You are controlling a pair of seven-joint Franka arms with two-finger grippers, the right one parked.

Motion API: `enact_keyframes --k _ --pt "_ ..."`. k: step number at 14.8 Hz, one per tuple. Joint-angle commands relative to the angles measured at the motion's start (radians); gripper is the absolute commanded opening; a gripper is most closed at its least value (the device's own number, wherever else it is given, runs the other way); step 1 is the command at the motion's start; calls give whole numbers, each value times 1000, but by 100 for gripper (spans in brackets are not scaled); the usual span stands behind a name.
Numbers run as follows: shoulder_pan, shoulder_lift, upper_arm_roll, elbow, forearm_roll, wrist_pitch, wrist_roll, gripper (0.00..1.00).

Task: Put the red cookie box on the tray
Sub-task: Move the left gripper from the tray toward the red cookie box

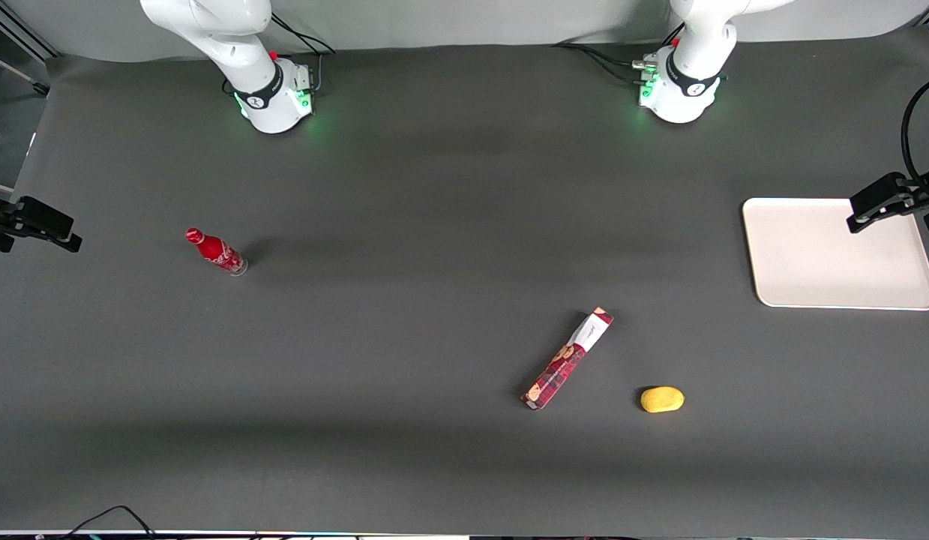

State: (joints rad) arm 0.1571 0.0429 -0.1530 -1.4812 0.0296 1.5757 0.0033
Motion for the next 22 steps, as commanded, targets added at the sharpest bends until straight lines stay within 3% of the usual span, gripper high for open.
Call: enact_keyframes --k 1,6,10,15,19,22 --pt "-8 -9 3 19 9 -29 14 100" --pt "-17 -6 -2 9 9 -51 14 100" --pt "-143 79 -14 -22 24 -30 14 100" --pt "-156 222 -150 -21 82 110 52 100" --pt "-159 351 -241 -18 85 272 106 100" --pt "-189 438 -254 -14 90 393 103 100"
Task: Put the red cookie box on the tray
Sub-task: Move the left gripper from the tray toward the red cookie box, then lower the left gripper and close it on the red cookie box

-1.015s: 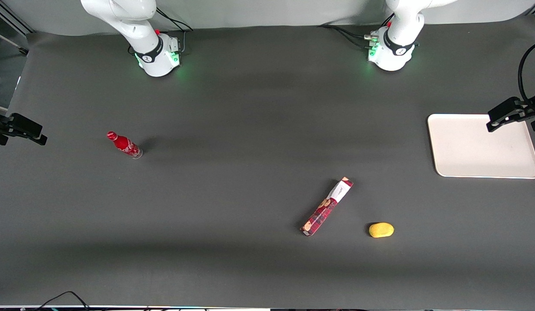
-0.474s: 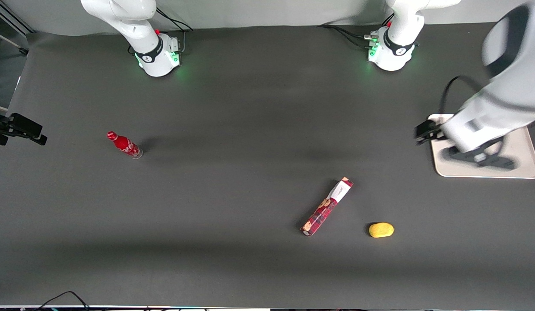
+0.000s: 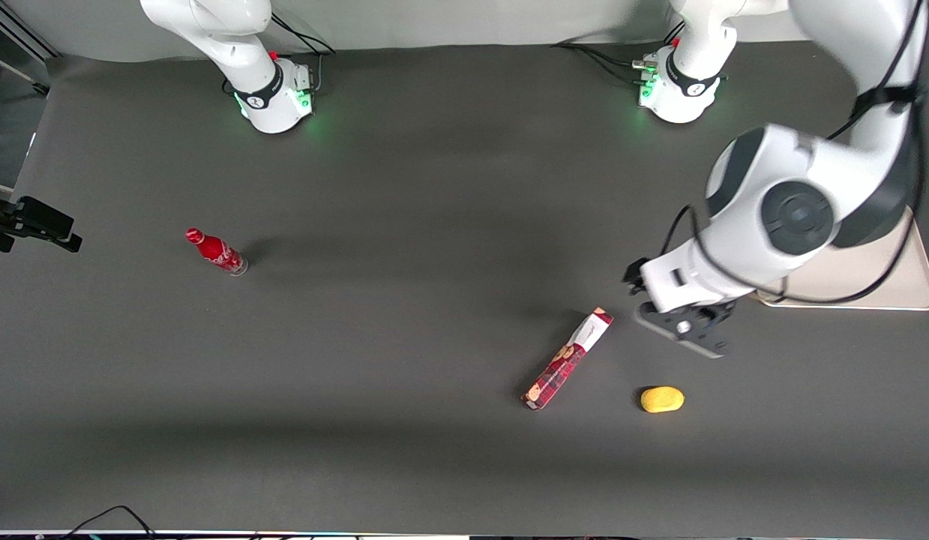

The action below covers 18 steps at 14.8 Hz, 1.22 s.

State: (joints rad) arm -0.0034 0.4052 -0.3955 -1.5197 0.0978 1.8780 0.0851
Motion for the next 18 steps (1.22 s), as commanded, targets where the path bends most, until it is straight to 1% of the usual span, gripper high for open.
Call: enact_keyframes --k 1,3,5,7,9,11,12,15,18 --pt "-53 113 -9 32 54 136 21 100" --pt "-95 190 -9 53 138 180 -13 100" --pt "-121 250 -9 64 161 234 -92 100" --pt "-165 283 4 67 186 262 -110 100" --pt "-165 308 15 67 209 311 -105 100" --pt "-165 343 17 72 250 345 -102 100" --pt "-165 362 32 79 270 363 -99 100" --pt "-170 411 44 121 290 371 -99 100" --pt "-202 445 60 128 293 414 -123 100"
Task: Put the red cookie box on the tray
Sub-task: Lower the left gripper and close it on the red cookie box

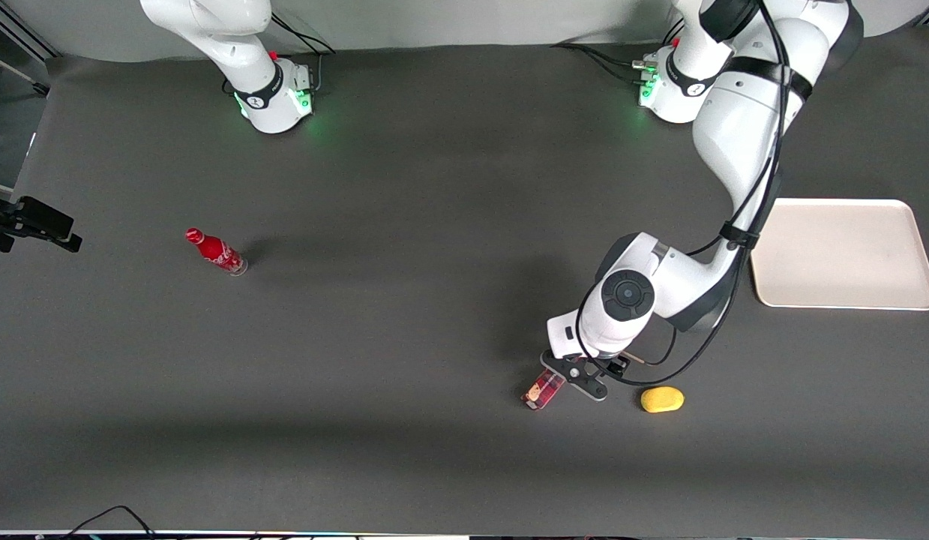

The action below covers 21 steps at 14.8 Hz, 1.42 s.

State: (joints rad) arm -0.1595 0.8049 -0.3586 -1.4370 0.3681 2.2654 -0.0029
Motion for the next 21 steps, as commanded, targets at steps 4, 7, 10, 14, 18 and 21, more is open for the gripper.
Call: enact_keyframes --k 4,7,10,14,18,21 --pt "-60 69 24 47 25 51 -45 100" --pt "-60 71 42 47 25 63 -37 63" --pt "-66 71 49 47 25 63 -37 1" --pt "-74 68 49 47 17 49 -49 0" --pt "-71 22 52 49 -15 -6 -68 0" --pt "-60 -109 92 49 -105 -122 -167 0"
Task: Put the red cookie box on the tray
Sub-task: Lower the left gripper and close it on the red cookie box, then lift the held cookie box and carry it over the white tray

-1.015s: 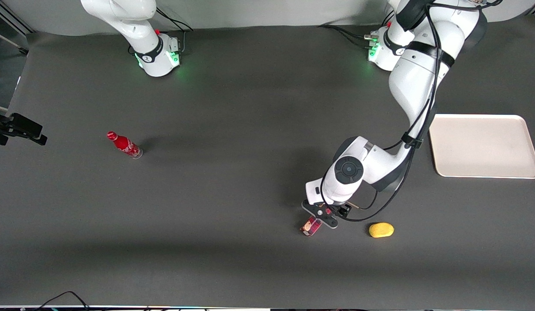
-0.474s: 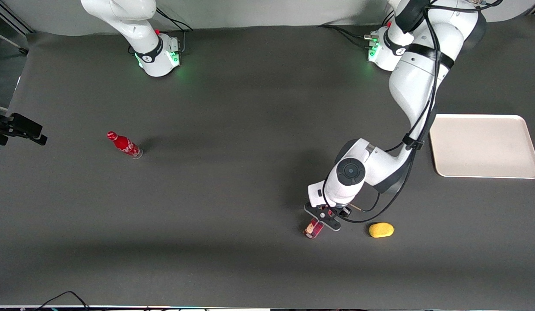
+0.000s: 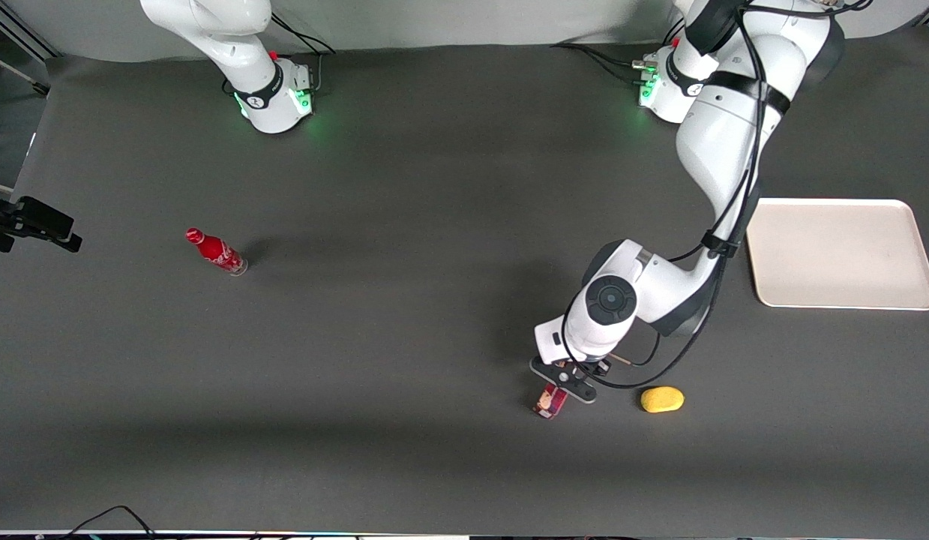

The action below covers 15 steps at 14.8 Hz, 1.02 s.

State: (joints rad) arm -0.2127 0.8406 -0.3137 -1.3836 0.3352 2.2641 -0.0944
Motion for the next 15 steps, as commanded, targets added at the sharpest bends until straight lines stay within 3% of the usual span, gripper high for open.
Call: enact_keyframes --k 1,3,7,9,13,15 --pt "28 -187 47 -5 -102 -158 -71 0" --pt "120 -273 41 -5 -148 -246 -64 0" --pt "177 -432 99 26 -203 -493 -53 0" --pt "181 -504 207 31 -269 -599 -16 0" --pt "214 -574 430 23 -301 -664 266 0" --pt "222 -580 561 15 -366 -684 385 0"
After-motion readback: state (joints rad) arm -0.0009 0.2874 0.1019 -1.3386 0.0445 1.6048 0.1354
